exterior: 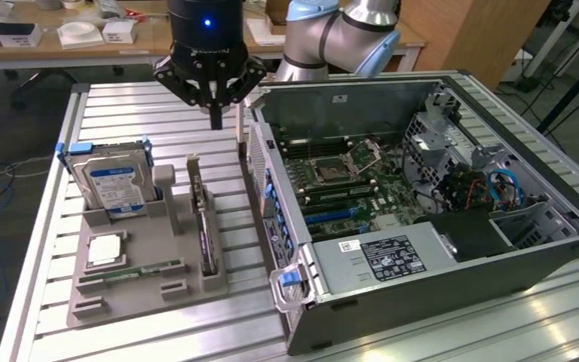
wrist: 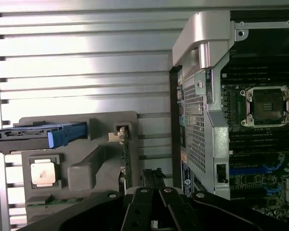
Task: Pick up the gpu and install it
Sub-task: 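Reach for the gpu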
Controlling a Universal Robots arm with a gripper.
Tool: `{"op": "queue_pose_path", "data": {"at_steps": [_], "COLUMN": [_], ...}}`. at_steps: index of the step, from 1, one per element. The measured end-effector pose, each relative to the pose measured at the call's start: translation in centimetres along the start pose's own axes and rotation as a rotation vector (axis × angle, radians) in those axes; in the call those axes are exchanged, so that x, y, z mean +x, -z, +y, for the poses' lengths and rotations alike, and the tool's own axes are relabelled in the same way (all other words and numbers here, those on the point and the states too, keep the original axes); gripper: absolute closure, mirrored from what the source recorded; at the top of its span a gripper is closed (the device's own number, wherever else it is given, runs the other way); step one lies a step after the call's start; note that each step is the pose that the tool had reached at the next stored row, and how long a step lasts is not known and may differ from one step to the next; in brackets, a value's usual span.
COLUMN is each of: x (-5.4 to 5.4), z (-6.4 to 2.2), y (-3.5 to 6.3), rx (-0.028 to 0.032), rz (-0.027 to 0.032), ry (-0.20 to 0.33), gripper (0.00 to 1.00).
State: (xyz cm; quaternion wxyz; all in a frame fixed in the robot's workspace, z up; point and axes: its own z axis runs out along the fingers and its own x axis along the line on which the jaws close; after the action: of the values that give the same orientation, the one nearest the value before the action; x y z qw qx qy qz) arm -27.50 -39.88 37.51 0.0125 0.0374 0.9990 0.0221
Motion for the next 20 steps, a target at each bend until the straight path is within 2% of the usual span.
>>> {"op": "queue_pose_path", "data": {"at_steps": [20], "x": [2.2], "z": [-0.18], "y": [-0.29], "rx": [0.0000], "rz": [0.0000], "ry": [0.000], "gripper": [0.89]}}
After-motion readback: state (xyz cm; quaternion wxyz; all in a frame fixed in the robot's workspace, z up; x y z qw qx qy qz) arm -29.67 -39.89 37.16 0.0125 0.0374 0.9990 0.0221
